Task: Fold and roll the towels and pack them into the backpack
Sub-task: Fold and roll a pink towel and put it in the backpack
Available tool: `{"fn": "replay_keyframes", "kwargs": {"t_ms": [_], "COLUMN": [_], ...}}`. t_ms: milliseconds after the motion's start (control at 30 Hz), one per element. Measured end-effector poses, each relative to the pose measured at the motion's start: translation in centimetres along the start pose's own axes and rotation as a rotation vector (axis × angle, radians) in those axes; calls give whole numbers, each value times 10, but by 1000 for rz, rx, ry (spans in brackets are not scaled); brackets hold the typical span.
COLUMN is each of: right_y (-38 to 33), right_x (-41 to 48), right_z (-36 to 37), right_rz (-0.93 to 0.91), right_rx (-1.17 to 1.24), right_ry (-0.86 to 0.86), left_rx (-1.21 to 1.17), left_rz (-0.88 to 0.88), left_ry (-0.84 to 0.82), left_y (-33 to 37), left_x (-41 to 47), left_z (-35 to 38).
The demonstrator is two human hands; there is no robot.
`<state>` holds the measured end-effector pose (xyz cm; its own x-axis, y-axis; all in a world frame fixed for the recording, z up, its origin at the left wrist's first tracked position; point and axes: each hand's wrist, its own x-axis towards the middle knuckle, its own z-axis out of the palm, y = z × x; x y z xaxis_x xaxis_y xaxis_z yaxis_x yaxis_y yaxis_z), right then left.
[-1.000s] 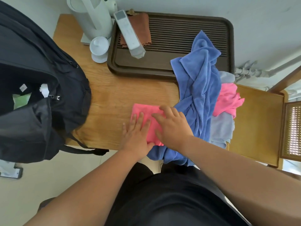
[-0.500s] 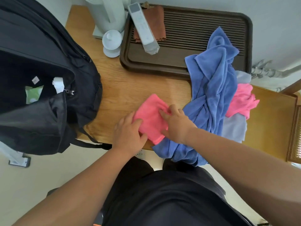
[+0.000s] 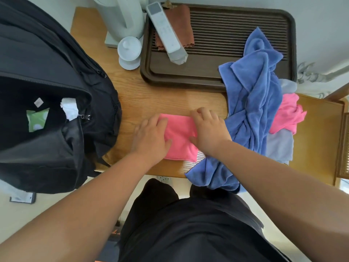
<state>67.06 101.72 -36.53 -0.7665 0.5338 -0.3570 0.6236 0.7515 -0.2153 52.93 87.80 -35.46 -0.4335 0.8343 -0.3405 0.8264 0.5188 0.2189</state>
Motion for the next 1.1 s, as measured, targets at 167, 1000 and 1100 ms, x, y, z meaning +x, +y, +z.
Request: {"fn": "replay_keyframes", "kwargs": {"t_ms": [167,1000,1100], "right_y": [4,4,0], "right_x": [31,9,1], "right_z": [-4,27,41], "right_rz": [-46,-184,-192], "right_rx": [-94,33,5], "right_ry": [-185,153,268], "left_rx": [111,136,170], "left_rz": [93,372,347], "left_ry": [-123,39,-21], "left_y": [1,-21,-21], "left_x": [46,8,-14], "left_z": [-7,13,25]}}
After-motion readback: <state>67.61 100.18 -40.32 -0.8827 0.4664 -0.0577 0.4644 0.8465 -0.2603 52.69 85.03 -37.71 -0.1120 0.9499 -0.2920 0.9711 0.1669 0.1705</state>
